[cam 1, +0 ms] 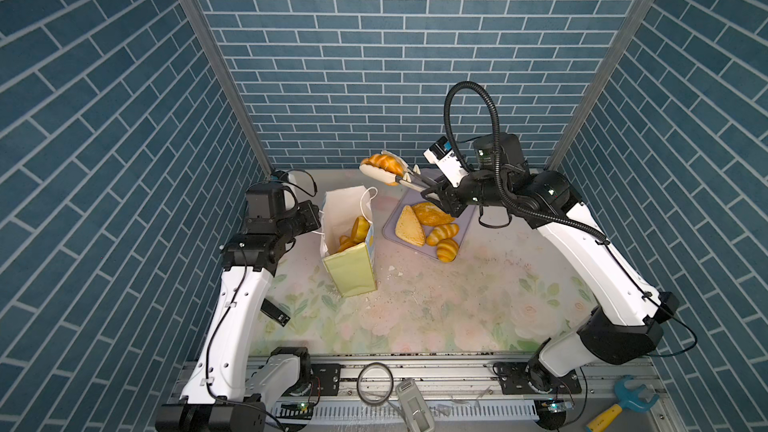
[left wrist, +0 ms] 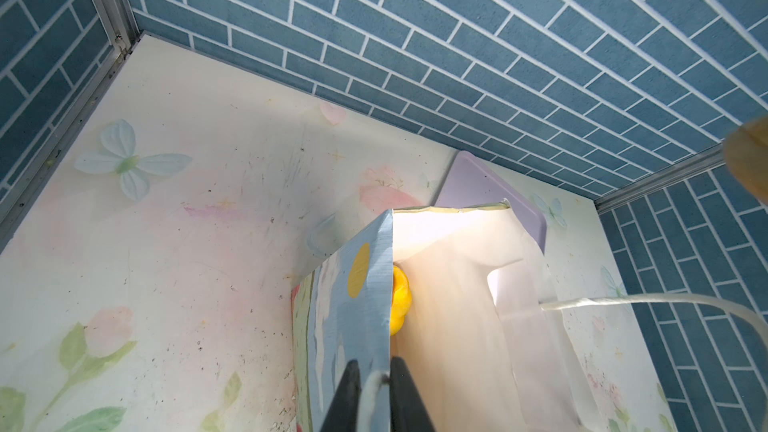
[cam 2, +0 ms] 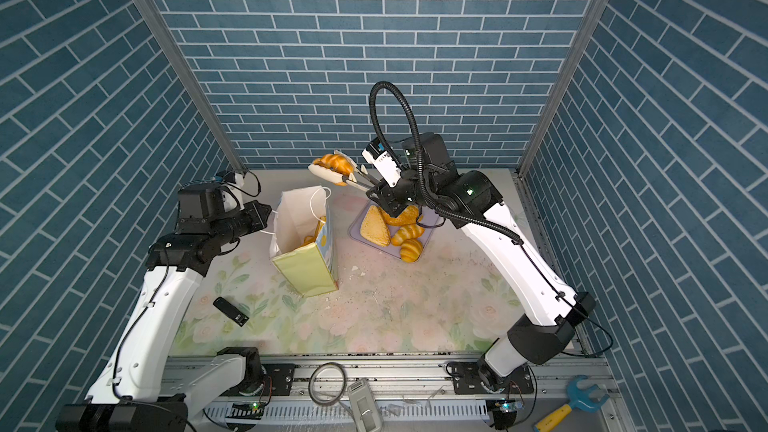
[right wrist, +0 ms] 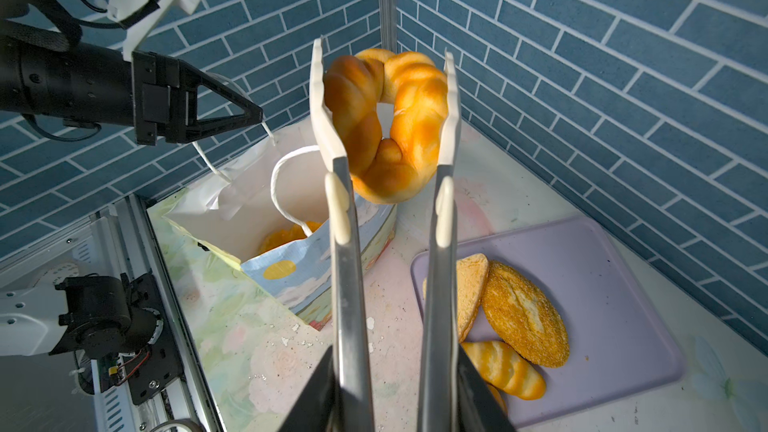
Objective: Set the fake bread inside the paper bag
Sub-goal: 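Lift the ring donut with the tongs and carry it over the bag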
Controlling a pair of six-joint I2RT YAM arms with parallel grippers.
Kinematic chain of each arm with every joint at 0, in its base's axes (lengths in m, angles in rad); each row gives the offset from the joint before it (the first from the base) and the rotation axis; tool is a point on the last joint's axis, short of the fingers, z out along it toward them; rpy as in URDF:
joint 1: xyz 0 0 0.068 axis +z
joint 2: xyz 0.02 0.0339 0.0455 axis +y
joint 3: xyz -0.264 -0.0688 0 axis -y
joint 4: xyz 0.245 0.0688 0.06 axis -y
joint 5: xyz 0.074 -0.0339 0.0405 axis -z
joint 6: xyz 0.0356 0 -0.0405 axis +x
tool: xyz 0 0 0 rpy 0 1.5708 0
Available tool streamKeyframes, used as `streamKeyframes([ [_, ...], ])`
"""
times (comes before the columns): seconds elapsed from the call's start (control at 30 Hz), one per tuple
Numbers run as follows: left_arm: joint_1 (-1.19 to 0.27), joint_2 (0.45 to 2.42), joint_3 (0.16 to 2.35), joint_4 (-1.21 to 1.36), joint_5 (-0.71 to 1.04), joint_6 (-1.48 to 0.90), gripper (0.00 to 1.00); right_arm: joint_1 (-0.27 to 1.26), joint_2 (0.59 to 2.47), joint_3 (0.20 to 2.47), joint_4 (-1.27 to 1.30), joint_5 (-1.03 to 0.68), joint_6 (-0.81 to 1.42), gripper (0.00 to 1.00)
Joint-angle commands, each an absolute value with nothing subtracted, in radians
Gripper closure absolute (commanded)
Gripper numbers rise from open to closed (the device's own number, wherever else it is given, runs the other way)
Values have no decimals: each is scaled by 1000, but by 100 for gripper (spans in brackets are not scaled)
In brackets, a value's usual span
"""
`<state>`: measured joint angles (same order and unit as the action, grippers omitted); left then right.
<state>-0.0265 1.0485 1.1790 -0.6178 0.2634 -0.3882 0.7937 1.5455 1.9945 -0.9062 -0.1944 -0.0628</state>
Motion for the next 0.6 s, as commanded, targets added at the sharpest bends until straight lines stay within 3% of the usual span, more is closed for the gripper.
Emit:
streamKeyframes([
  [0.0, -31, 1034, 1159, -592, 278, -399, 88, 825, 1510, 2054, -873, -207, -118, 60],
  [0.57, -31, 1025, 1145, -581, 287, -418, 96, 962, 1648, 2203, -1019, -184, -259, 60],
])
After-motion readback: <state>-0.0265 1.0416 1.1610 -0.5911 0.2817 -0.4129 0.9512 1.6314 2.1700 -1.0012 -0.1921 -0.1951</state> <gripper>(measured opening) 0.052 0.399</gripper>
